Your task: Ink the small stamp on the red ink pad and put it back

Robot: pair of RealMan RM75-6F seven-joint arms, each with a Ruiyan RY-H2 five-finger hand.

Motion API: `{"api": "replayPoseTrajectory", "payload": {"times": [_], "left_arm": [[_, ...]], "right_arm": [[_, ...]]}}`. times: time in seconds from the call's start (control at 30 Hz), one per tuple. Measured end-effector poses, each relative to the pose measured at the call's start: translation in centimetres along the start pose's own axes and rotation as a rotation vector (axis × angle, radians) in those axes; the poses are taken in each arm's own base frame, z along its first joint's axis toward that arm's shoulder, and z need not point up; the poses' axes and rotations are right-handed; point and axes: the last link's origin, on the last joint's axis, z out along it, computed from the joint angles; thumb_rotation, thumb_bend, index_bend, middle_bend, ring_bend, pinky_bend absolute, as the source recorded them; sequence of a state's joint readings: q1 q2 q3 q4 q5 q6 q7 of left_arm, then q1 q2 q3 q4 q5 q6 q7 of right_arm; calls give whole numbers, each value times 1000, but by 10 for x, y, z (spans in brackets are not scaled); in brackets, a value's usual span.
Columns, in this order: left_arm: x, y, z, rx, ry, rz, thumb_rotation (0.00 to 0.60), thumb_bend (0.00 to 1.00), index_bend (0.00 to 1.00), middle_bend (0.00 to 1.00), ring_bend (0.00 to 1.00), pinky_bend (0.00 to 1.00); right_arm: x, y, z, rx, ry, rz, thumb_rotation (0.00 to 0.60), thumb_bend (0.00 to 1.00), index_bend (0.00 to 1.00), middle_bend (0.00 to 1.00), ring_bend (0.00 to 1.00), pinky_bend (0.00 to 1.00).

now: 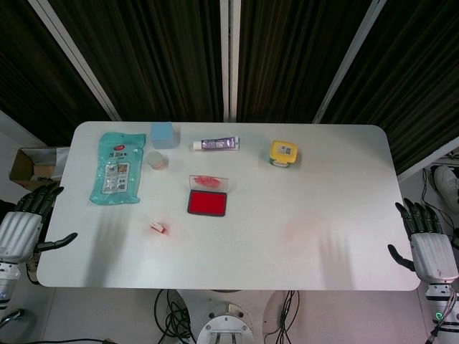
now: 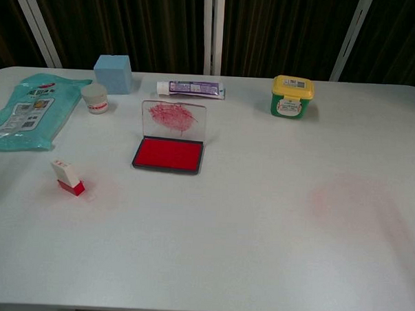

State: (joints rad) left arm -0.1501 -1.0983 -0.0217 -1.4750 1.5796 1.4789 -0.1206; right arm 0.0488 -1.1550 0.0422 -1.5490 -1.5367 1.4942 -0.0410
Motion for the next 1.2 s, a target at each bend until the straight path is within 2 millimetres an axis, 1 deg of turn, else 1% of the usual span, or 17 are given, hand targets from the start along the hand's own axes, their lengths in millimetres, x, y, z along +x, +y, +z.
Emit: {"api": "replayPoseTrajectory", "payload": {"times": [0.1,0.17,0.27,0.3,0.33,0.37,0.4,0.43,0.47,0.53,0.57,0.6,0.67,0.7,0.83,1.1,1.2], "left_arm": [[0,0,0,-1,5,-1,41,19,83,70,71,165],[1,1,-1,-6,9,-2,69,18,84,70,71,165],[1,4,-2,-21,23,-3,205,21,84,70,71,166],[1,5,-2,-28,28,-3,277,26,84,70,71,168],[2,6,-3,-37,32,-3,319,30,84,70,71,171],[1,8,-3,-49,32,-4,403,36,86,73,73,182],[1,10,-3,-60,31,-4,502,48,104,105,103,228],[1,12,-2,-73,32,-4,547,56,124,140,137,279],[2,15,-1,-92,38,-3,595,68,163,203,207,388],[2,22,1,-132,54,3,600,84,246,317,392,659],[1,27,3,-166,67,10,600,88,269,345,468,742],[0,32,5,-195,78,15,600,93,298,388,599,846],[-4,46,11,-269,100,12,600,102,331,443,805,968],[-6,53,15,-298,105,4,600,105,338,441,856,990],[-19,69,31,-374,76,3,600,106,343,352,890,1000],[-65,101,61,-469,-87,80,600,104,211,236,904,1000],[-82,113,71,-488,-144,94,600,104,200,225,906,1000]], "right_arm": [[0,0,0,0,1,1,600,176,0,0,0,0],[0,1,0,2,3,2,600,176,0,0,0,0],[0,1,-2,3,4,3,600,176,0,0,0,0],[0,2,-3,3,5,4,600,176,0,0,0,0],[1,2,-3,2,8,6,600,176,0,0,0,0],[2,3,-4,1,12,8,600,176,0,0,0,0],[2,3,-5,2,15,10,600,176,0,0,0,0],[3,3,-5,6,22,13,600,176,0,0,0,0],[4,2,-5,11,30,17,600,176,0,0,0,0],[6,2,-4,28,53,26,600,176,0,0,0,0],[6,2,-4,34,62,29,600,176,0,0,0,0],[6,1,-4,40,67,31,600,176,0,0,0,0],[6,1,-3,44,68,31,600,176,0,0,0,0],[6,0,-2,43,66,30,600,176,0,0,0,0],[11,1,0,37,67,21,600,176,0,0,0,0],[21,8,-2,8,93,17,600,176,0,0,0,0],[23,10,-3,1,94,14,600,176,0,0,0,0]]}}
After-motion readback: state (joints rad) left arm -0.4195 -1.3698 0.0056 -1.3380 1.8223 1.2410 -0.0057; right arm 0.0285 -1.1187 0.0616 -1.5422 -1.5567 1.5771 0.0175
